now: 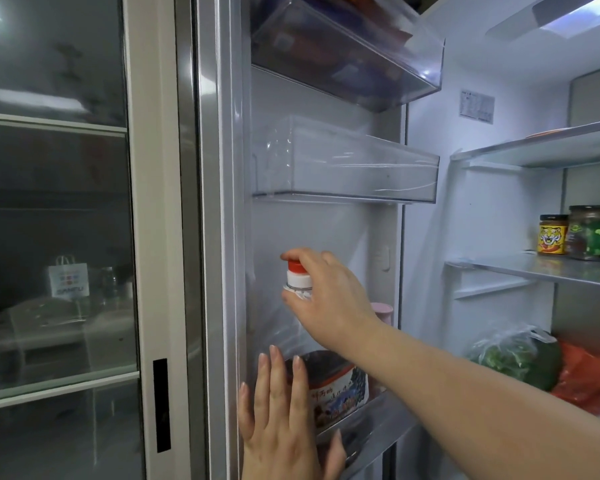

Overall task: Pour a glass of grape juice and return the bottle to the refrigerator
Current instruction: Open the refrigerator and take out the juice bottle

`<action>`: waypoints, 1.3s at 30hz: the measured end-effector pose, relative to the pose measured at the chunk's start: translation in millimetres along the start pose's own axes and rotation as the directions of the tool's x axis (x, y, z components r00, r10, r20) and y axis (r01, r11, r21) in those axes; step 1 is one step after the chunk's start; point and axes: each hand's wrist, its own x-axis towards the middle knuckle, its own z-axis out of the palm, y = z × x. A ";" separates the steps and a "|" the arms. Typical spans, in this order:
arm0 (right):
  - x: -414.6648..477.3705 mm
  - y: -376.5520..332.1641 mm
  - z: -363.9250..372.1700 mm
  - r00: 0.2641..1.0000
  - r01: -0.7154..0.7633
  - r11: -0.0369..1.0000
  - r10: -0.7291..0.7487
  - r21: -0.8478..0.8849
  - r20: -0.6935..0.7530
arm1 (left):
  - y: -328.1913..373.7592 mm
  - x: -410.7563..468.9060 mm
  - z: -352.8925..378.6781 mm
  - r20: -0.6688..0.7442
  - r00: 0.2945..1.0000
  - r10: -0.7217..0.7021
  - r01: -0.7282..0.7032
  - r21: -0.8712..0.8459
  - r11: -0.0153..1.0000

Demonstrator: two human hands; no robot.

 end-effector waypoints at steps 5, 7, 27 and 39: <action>-0.5 -9.8 -0.1 0.999 0.021 1.000 -0.020 -0.010 0.038 | -0.4 -1.2 -1.6 -0.027 0.999 0.018 -0.018 -0.022 1.000; -1.9 -15.7 2.5 0.997 0.039 0.999 -0.037 -0.026 0.063 | 1.6 -1.9 -3.2 -0.057 0.998 0.005 -0.008 -0.053 0.999; -5.5 -25.0 8.5 0.992 0.122 0.985 -0.119 -0.119 0.034 | 1.4 -5.0 0.9 -0.127 0.991 -0.051 0.051 -0.005 0.999; 6.6 -34.2 -31.0 0.952 0.256 0.953 -0.278 -0.164 -0.130 | -4.0 -1.2 15.4 -0.291 0.957 -0.007 0.032 0.080 0.996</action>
